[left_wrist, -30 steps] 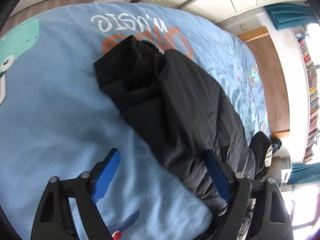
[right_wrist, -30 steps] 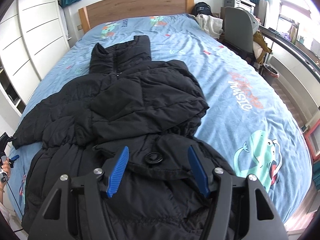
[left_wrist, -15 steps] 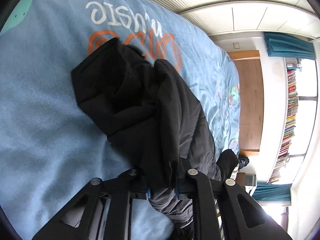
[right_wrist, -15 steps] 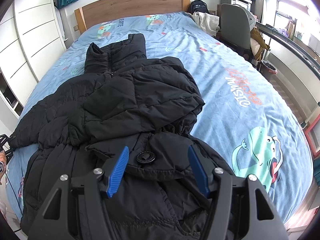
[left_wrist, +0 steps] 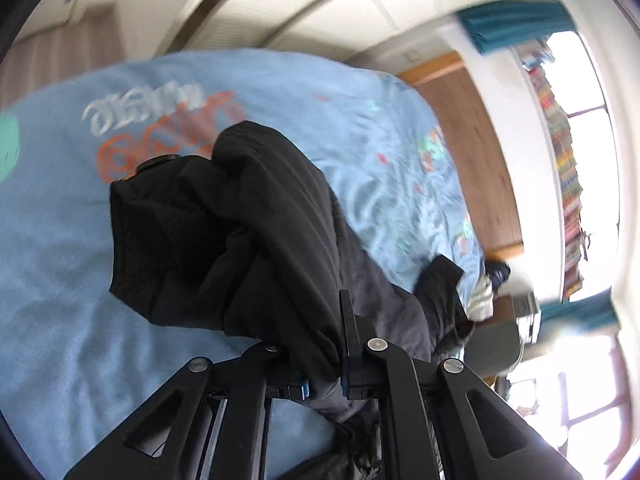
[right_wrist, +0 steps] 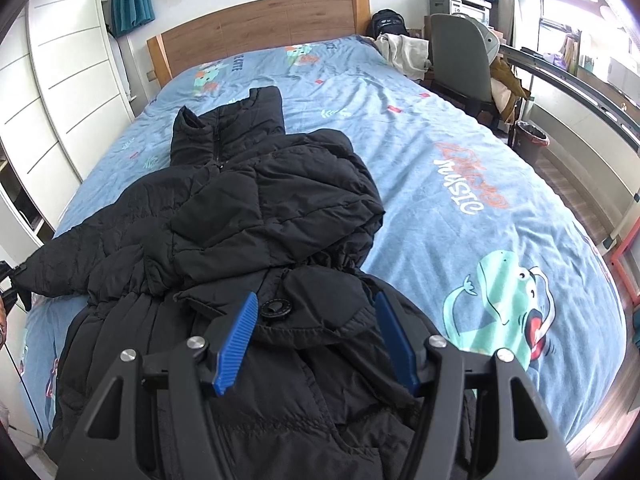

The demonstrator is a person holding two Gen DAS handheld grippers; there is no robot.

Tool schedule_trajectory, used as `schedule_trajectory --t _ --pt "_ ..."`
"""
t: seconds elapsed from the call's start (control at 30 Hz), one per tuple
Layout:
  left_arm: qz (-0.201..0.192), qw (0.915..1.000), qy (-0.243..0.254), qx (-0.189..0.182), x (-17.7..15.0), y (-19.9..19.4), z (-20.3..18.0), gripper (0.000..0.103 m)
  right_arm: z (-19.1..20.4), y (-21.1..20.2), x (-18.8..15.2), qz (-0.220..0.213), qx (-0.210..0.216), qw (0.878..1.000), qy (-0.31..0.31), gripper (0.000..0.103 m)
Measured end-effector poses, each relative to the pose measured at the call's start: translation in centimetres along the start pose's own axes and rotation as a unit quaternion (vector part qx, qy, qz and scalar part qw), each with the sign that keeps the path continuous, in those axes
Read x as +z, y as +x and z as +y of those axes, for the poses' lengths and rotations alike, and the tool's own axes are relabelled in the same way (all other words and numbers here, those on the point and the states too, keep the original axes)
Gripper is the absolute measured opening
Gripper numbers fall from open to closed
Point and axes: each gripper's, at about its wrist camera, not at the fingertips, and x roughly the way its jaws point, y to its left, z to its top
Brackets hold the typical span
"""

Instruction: Fold large clothes

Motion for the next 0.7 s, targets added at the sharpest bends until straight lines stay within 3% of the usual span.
schedule_trajectory --t 0.27,0.5,0.7 --pt "0.010 0.9935 0.110 -0.024 -3.3 -1.2 -8.9 0.010 -2.2 -1.8 -0.9 -0.012 0.009 1.000 0.019 0.060" --pt "0.046 0.9793 0.192 -0.046 -7.6 1.1 -15.9 0.010 -4.5 -3.4 -1.2 -0.027 0.016 0.999 0.041 0.060" --pt "0.078 0.9696 0.226 -0.052 -11.5 3.8 -19.3 0.010 -6.6 -4.2 -1.8 -0.032 0.017 0.998 0.057 0.060"
